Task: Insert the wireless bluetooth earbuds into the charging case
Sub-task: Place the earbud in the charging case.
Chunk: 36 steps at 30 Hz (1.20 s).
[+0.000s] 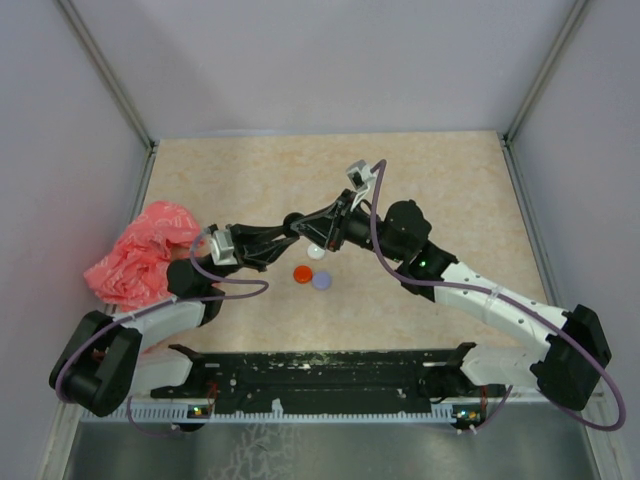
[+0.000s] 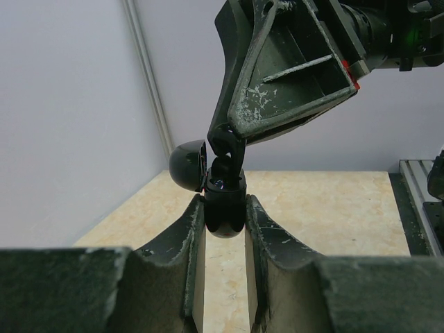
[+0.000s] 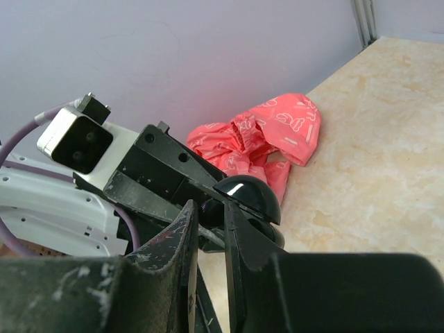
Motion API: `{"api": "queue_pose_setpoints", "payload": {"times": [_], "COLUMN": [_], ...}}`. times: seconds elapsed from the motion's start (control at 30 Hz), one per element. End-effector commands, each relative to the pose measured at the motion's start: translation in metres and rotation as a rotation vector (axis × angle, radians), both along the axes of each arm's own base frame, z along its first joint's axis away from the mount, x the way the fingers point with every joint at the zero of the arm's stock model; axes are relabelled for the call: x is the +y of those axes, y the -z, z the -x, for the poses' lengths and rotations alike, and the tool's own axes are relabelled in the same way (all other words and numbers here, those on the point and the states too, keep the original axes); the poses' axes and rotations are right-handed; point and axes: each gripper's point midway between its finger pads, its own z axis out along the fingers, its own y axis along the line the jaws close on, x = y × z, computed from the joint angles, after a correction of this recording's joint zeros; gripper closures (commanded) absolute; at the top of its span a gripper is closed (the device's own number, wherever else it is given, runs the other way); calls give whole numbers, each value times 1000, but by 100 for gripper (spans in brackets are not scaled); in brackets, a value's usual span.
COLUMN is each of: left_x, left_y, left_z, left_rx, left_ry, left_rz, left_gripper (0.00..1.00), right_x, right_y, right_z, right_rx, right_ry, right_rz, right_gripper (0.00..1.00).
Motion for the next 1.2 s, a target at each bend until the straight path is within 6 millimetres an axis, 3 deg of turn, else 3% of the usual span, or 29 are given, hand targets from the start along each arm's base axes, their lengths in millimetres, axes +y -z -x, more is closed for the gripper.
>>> {"api": "queue_pose_setpoints", "payload": {"times": [0.0,0.4,0.9,1.17], "left_x": [15,12,3,7], "left_y": [-54,-47,-36,-41], "left_z": [34,31,33,38], "left_rx": [-258,-255,-200,-200], "left_ry": [11,17,90,87], "left_rz": [136,114,79,101], "left_gripper": [100,100,100,100], "right_x": [-3,-7,-4,-10], "right_y": [7,26,20,23], "right_z": [-6,-22,-22,-24], "right_rx": [25,125,75,60], "right_ry": [42,136,114,141], "right_rz": [28,77,108,118], "right_gripper": [92,92,80,78]}}
